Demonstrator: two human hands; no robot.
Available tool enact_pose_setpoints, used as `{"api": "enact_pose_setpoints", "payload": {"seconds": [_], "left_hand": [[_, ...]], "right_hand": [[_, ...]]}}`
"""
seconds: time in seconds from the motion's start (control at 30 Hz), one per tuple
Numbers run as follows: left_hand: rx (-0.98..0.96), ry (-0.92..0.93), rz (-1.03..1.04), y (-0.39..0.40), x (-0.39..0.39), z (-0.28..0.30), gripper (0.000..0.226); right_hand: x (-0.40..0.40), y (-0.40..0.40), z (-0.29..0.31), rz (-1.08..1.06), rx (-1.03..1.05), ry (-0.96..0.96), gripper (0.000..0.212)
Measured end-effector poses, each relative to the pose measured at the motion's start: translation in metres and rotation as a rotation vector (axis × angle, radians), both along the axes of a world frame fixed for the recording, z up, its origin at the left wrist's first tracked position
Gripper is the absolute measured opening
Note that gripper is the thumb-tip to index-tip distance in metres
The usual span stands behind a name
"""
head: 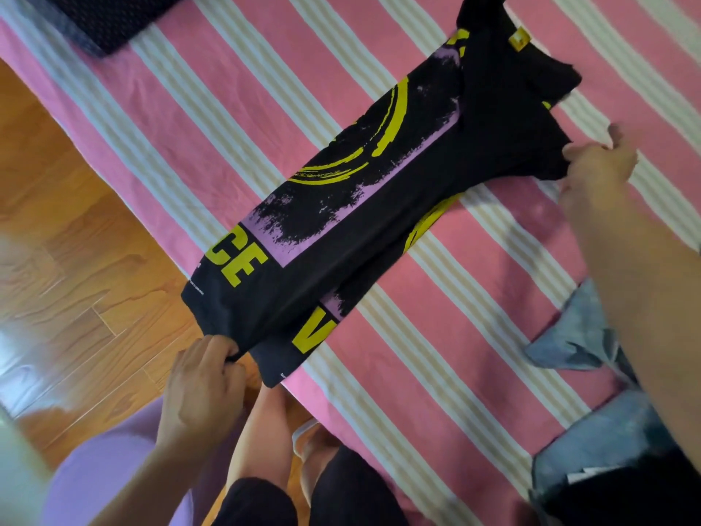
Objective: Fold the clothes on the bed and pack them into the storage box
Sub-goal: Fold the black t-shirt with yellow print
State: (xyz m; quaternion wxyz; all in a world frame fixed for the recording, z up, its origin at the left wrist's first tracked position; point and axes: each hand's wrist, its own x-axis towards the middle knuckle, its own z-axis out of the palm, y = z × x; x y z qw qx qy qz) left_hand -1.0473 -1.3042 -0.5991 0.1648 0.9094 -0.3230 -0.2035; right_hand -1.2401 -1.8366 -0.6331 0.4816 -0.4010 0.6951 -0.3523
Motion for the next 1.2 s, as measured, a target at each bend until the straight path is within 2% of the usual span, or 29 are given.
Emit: {"api": "enact_pose_setpoints", "payload": {"seconds": [0.07,0.1,0.13,0.2,0.27,0.33,0.4,0.5,0.53,0.63,0.7,0.77,0.87,0.97,1.1,1.2], "left_hand": [[-0.041,-0.045,-0.041,0.003,0.003,0.008,0.018],[-0.045,-0.064,-0.090,0.003,0.002,0.010,0.018],[-0.032,-0.068,-0.142,0.003,-0.002,0.009,0.017],[0.085,-0.060,-0.228,0.003,-0.012,0.000,0.012],[0.245,-0.072,-0.316,0.007,-0.022,-0.021,0.008],[0.345,-0.045,-0.382,0.008,-0.029,-0.040,0.018],[0.389,0.018,-0.411,0.001,-0.034,-0.047,0.022],[0.490,0.101,-0.448,-0.017,-0.032,-0.041,0.013],[0.522,0.123,-0.467,-0.024,-0.027,-0.036,0.015],[0.607,0.204,-0.540,-0.058,-0.002,-0.014,0.021],[0.533,0.209,-0.552,-0.093,0.017,-0.001,0.021],[0.374,0.157,-0.551,-0.143,0.037,0.007,0.022],[0.121,0.036,-0.591,-0.233,0.068,0.003,0.024],[-0.048,-0.055,-0.735,-0.351,0.106,-0.021,0.043],[-0.162,-0.274,-1.092,-0.521,0.145,-0.031,0.073],[-0.029,-0.400,-1.458,-0.612,0.151,-0.023,0.084]], "right_hand": [[0.006,-0.013,0.016,-0.030,-0.065,0.007,0.035],[0.007,-0.016,0.018,-0.018,-0.100,0.121,0.018],[0.004,-0.016,0.017,-0.015,-0.107,0.207,0.010],[-0.001,-0.015,0.009,-0.023,-0.103,0.300,0.016],[-0.001,-0.006,-0.002,0.004,-0.077,0.404,0.013],[-0.004,-0.004,-0.018,0.059,-0.057,0.457,0.013],[-0.010,0.000,-0.031,0.139,-0.016,0.396,0.015],[-0.017,0.004,-0.044,0.244,0.119,0.400,0.065],[-0.016,0.007,-0.037,0.241,0.120,0.366,0.072],[-0.018,-0.002,-0.017,0.235,0.180,0.275,0.074],[-0.021,-0.008,-0.006,0.266,0.260,0.308,0.066],[-0.024,-0.019,0.001,0.361,0.271,0.399,0.053],[-0.015,-0.031,0.008,0.538,0.200,0.549,0.032],[-0.006,-0.052,-0.008,0.644,0.080,0.746,0.052],[-0.001,-0.063,-0.035,0.661,0.033,0.856,0.043],[-0.006,-0.056,-0.043,0.530,0.059,0.699,0.031]]}}
